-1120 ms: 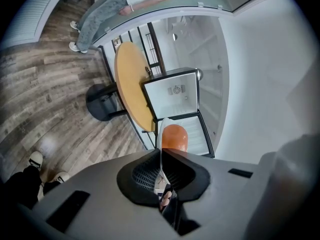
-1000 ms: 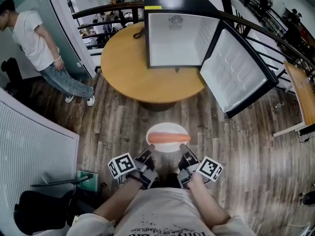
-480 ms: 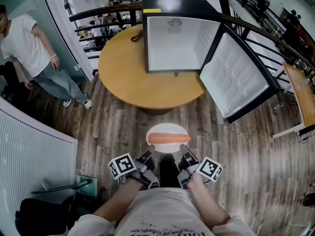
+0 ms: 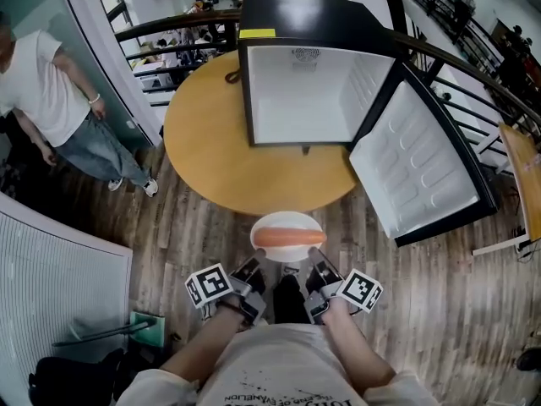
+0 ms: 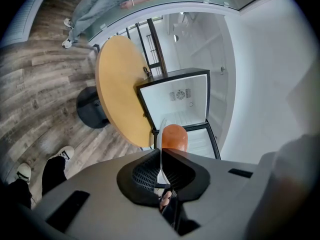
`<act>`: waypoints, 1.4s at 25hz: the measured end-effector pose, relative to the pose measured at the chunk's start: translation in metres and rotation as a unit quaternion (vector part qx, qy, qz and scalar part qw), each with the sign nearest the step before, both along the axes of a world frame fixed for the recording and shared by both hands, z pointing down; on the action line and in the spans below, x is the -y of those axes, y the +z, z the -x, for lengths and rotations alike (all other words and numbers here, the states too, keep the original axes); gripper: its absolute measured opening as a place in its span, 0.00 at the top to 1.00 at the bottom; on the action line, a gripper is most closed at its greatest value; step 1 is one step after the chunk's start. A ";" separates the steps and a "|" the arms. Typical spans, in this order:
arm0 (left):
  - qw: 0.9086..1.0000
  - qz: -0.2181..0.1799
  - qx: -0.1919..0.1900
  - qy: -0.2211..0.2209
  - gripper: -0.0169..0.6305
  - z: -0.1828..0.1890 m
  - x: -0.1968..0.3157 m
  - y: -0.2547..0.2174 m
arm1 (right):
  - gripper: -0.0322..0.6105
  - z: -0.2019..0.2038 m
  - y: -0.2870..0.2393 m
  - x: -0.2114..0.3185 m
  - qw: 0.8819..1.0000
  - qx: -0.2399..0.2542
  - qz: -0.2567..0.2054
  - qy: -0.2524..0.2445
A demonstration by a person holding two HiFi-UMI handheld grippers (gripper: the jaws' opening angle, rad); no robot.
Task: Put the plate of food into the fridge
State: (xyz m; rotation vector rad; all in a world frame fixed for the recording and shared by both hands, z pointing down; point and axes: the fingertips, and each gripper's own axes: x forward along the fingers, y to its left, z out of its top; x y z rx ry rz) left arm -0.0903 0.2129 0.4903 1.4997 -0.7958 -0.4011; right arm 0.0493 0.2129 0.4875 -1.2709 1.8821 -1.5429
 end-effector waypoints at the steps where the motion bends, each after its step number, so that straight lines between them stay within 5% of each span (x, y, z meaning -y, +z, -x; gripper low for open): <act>1: 1.000 0.001 0.000 -0.002 0.93 -0.003 0.012 0.000 | 0.89 -0.003 0.000 0.012 1.000 0.001 0.002 -0.001; 14: 1.000 0.013 0.002 -0.015 0.93 -0.033 0.143 -0.008 | 0.89 -0.032 -0.008 0.150 1.000 0.005 0.018 -0.022; 35: 1.000 0.028 0.001 0.013 0.93 -0.043 0.211 0.000 | 0.89 -0.042 0.001 0.213 1.000 0.003 0.027 -0.001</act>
